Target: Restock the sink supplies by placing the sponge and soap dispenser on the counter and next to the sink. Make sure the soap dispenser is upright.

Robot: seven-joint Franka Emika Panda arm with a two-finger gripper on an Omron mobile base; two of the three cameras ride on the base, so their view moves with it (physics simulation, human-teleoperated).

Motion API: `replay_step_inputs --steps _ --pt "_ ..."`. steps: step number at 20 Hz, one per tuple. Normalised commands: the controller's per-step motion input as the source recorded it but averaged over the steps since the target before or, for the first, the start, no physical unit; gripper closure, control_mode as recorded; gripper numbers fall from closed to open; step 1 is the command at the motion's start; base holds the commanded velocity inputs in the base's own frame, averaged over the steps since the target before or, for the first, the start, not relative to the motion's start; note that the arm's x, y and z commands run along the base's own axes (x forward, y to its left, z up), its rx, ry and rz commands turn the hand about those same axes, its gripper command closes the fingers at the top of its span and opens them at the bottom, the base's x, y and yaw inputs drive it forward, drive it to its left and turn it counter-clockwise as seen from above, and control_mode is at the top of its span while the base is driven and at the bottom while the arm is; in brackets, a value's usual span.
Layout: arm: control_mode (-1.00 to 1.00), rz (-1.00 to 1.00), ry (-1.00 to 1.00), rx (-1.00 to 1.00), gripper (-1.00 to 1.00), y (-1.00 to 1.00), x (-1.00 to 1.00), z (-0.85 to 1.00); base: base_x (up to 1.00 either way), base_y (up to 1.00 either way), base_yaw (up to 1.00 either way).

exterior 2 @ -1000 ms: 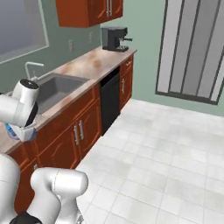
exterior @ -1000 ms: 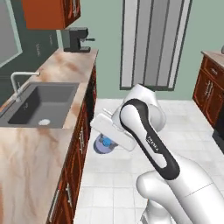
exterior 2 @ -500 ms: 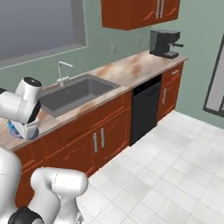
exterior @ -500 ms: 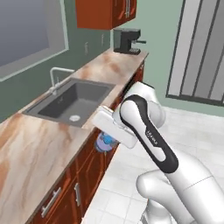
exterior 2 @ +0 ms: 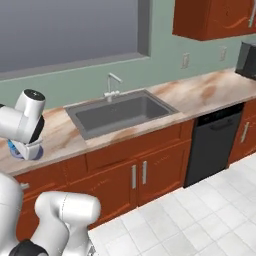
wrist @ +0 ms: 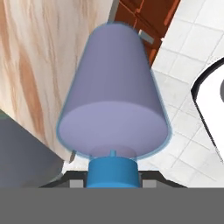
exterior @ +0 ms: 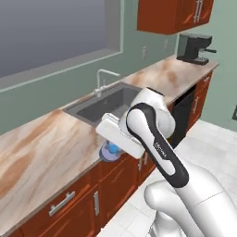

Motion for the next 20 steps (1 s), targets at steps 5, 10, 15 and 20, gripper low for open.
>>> replay_step_inputs --steps 5,10,15,20 --pt "1.00 0.00 0.00 0.00 1.00 0.00 0.00 0.00 0.53 -0.49 0.50" --pt "1.00 0.00 0.00 0.00 1.00 0.00 0.00 0.00 0.71 -0.20 0.43" --pt "1.00 0.00 0.00 0.00 1.00 0.00 0.00 0.00 0.63 -0.31 0.29" --pt "-1.00 0.02 0.00 0.02 1.00 -0.08 0.05 0.00 0.25 -0.34 0.12"
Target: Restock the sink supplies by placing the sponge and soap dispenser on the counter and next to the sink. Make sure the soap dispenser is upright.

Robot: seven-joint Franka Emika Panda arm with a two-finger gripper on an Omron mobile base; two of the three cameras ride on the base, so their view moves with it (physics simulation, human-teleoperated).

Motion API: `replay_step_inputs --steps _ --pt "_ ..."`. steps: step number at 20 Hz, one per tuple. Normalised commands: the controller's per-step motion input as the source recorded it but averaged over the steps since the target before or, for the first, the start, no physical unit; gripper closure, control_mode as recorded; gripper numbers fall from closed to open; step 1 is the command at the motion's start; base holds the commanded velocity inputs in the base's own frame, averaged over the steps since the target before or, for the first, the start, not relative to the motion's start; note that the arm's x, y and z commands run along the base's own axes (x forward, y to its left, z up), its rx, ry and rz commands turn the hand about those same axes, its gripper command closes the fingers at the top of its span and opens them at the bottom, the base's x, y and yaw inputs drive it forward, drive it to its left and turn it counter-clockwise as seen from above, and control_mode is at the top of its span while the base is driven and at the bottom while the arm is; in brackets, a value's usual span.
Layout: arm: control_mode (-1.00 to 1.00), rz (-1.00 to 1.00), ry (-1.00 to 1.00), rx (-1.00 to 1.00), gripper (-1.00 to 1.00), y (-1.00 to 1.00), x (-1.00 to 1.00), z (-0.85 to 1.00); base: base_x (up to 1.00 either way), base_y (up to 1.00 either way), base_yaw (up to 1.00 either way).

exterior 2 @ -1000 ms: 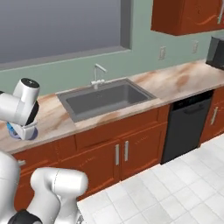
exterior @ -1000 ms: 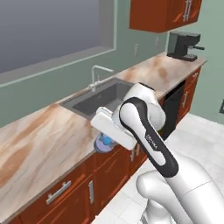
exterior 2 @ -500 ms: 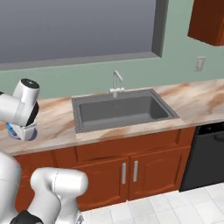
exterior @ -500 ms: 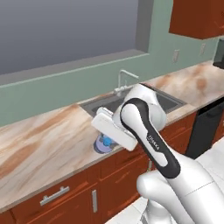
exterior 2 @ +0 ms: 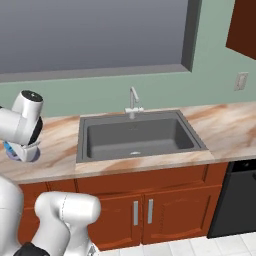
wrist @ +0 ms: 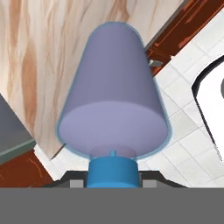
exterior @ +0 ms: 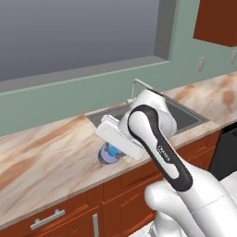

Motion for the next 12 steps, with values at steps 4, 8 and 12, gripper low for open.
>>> replay_step_inputs --steps 4,8,12 --pt "-1.00 0.03 0.02 0.14 1.00 -0.27 0.54 0.00 0.00 0.00 0.00" --pt "-1.00 0.00 0.18 0.10 1.00 -0.03 0.89 0.00 0.00 0.00 0.00" --pt "-1.00 -0.02 0.21 0.14 1.00 -0.03 0.93 0.00 0.00 0.00 0.00"
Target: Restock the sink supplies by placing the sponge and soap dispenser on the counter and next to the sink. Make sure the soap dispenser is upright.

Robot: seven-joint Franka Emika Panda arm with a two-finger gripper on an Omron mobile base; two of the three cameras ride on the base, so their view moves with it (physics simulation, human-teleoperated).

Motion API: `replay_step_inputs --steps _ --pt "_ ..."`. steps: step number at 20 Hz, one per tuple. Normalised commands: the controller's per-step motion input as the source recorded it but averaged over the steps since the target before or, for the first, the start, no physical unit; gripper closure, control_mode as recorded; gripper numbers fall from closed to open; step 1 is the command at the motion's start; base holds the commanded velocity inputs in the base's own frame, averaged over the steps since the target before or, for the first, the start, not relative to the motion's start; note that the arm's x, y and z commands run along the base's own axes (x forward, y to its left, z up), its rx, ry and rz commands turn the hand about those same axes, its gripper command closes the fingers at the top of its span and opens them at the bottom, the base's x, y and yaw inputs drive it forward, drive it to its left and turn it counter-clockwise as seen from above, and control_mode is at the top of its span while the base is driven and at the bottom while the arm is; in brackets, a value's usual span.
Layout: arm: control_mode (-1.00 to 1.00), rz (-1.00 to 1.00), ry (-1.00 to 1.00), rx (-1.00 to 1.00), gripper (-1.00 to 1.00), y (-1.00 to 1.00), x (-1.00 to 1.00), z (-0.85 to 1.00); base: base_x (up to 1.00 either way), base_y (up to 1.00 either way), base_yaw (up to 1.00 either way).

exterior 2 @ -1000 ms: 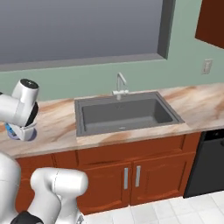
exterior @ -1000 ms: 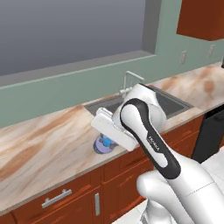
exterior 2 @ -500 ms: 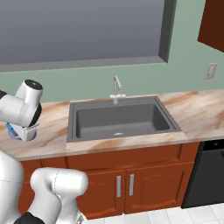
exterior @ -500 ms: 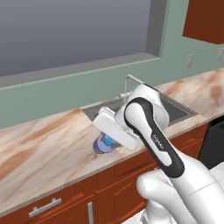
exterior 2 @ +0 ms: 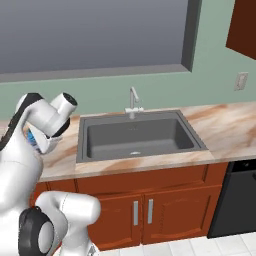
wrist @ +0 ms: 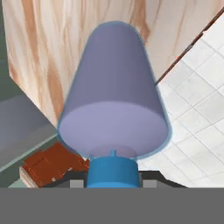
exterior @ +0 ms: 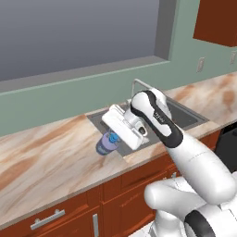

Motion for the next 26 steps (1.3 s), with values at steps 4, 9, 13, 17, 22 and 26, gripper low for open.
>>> replay_step_inputs --steps 4,9,13,17,22,26 --pt "-1.00 -0.02 0.22 0.19 1.00 -0.08 0.77 -0.04 0.00 0.00 0.00" --pt "-1.00 -0.14 0.17 0.15 1.00 0.00 0.64 -0.15 0.00 0.00 0.00" --pt "-1.00 -0.30 0.06 0.01 1.00 0.00 0.49 -0.18 0.00 0.00 0.00" --pt "-1.00 -0.37 0.05 -0.01 1.00 0.01 0.41 -0.09 0.00 0.00 0.00" --pt "-1.00 -0.36 0.07 -0.02 1.00 0.12 0.45 -0.12 0.00 0.00 0.00" --pt "-1.00 -0.18 0.15 0.00 1.00 0.45 0.56 -0.19 0.00 0.00 0.00"
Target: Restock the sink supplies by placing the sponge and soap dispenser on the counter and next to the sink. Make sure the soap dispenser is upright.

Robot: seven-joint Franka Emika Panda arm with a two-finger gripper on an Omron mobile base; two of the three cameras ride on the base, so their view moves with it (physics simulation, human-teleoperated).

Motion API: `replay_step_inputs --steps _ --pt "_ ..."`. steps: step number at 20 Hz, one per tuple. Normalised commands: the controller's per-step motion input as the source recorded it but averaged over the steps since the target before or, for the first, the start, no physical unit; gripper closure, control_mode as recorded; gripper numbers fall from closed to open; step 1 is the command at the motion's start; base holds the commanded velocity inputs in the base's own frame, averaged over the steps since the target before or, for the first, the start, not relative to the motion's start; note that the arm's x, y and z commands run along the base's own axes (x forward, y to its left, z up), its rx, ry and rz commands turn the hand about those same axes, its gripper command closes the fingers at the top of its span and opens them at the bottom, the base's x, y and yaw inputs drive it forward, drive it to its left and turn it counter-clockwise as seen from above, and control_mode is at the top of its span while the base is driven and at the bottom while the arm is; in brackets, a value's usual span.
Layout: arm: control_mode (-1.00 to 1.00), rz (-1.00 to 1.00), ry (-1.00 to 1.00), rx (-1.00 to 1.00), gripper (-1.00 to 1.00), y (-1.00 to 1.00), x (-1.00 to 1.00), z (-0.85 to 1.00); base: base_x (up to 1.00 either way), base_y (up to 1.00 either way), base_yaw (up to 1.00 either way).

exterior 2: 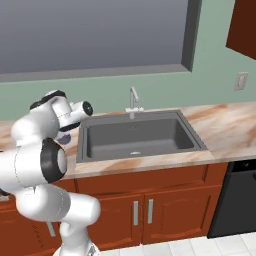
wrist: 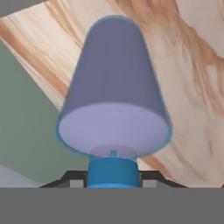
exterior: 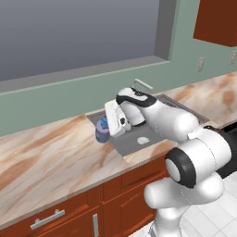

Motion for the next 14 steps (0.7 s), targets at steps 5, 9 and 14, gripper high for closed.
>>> replay_step_inputs --steps 5,9,14 --pt "-1.00 -0.05 0.19 0.00 1.00 0.38 0.59 -0.20 0.00 0.00 0.00" --pt "-1.00 0.00 0.15 0.00 1.00 0.08 0.56 -0.23 0.00 0.00 0.00" --pt "-1.00 0.00 0.01 0.00 1.00 0.00 0.40 -0.27 0.00 0.00 0.00"
